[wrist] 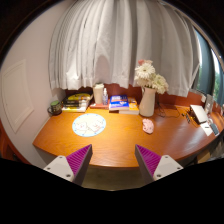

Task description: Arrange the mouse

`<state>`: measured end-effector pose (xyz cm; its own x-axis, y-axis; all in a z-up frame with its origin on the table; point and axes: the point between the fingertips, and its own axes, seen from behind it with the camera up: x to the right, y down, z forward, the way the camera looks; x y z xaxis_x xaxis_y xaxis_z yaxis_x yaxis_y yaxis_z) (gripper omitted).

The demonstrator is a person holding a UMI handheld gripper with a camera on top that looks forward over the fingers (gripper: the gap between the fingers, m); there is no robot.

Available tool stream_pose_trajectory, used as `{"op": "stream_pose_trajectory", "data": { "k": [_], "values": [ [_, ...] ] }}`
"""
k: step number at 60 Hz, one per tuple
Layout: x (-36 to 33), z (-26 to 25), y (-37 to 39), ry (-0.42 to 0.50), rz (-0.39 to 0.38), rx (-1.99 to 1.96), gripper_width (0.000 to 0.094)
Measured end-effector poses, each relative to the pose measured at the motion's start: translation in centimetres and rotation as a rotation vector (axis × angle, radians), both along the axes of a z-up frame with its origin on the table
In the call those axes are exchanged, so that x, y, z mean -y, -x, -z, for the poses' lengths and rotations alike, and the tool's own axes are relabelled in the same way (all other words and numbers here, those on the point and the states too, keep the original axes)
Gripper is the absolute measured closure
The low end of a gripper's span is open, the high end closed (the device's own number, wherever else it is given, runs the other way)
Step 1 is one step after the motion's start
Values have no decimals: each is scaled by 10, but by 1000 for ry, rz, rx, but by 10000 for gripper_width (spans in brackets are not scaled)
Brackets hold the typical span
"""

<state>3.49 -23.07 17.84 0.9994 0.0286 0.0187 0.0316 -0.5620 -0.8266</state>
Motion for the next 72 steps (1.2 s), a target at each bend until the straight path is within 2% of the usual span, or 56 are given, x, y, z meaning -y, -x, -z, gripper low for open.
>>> {"op": "stream_pose_trajectory", "data": {
  "k": [14, 23, 40, 48, 60, 64, 69, 72],
  "values": [
    [-3, 103, -83, 153, 82, 38, 75],
    [-33, 143, -141, 214, 153, 34, 73],
    [-157, 186, -195, 255, 137, 32, 74],
    [-215, 191, -201, 250, 117, 21, 74],
    [-277, 193, -209, 243, 128, -30, 101],
    [-286, 193, -209, 246, 133, -47, 186],
    [-293, 193, -214, 239, 148, -45, 410],
    [-295, 194, -215, 241, 144, -41, 434]
  ]
}}
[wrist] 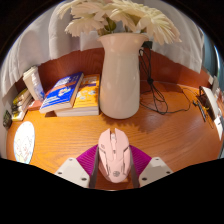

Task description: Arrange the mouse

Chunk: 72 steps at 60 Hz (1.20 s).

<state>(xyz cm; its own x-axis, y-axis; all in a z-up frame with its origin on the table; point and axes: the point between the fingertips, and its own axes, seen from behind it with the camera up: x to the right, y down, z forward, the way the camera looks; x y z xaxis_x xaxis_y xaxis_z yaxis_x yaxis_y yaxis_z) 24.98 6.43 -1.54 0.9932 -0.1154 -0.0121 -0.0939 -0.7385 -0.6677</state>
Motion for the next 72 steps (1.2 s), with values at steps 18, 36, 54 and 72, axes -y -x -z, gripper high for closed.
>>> {"op": "stream_pose_trajectory", "data": {
  "k": [18, 36, 54, 72],
  "values": [
    [3, -9, 2, 12, 11, 9, 590],
    [5, -192, 52, -268, 92, 52, 589],
    [-17, -281, 217, -411, -16, 55, 582],
    [-31, -99, 360, -137, -148, 24, 587]
  ]
}}
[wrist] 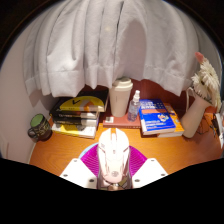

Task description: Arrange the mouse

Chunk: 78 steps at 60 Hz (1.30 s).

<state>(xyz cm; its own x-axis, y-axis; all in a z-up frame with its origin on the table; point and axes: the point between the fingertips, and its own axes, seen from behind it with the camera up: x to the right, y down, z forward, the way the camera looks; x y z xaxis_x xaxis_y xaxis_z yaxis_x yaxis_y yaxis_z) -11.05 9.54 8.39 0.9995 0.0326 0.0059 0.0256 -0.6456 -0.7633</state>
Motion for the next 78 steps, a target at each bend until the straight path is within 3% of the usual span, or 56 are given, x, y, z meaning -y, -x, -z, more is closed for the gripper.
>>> {"op": "stream_pose_trajectory", "data": {
  "k": [7, 9, 11, 15, 20, 29, 34, 41, 59, 78],
  "values": [
    [11, 57, 11, 79, 6, 14, 588],
    [15, 69, 11, 100, 9, 17, 633],
    [18, 79, 10, 115, 16, 17, 577],
    [26, 98, 9, 154, 13, 20, 575],
    [25, 97, 9, 135, 17, 13, 543],
    [29, 96, 8, 166, 43, -29, 379],
    [31, 69, 1, 128, 62, -29, 280],
    [45, 15, -8, 68, 60, -42, 72],
    [141, -121, -19, -68, -7, -52, 79],
    [225, -176, -41, -157, -13, -67, 83]
  ]
}}
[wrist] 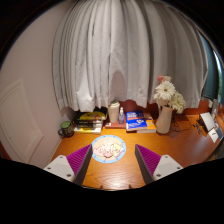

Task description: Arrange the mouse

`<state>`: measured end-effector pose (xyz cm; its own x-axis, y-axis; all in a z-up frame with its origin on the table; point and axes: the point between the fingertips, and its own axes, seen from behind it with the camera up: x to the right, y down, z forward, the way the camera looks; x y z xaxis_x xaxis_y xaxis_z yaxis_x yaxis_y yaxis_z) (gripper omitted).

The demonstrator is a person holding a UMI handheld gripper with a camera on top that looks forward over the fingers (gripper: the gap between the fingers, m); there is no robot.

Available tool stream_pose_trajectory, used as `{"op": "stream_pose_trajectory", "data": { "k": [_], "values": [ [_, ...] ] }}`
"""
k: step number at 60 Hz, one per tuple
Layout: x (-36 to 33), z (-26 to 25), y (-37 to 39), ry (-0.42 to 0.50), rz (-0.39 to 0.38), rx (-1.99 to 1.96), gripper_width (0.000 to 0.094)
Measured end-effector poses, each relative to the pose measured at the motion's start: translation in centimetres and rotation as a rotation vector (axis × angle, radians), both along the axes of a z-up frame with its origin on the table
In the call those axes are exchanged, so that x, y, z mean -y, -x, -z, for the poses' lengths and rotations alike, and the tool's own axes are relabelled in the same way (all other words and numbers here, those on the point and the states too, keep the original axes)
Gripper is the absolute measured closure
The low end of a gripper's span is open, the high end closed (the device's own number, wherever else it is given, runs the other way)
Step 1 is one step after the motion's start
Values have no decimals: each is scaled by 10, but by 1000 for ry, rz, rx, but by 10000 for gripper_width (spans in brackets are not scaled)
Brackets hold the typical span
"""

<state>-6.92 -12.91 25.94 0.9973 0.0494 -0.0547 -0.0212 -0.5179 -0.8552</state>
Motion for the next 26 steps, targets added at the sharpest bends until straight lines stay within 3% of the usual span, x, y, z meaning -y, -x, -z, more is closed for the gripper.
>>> {"op": "stream_pose_trajectory", "data": {
  "k": [26],
  "values": [
    [42, -16, -27, -34, 25, -11, 85]
  ]
}}
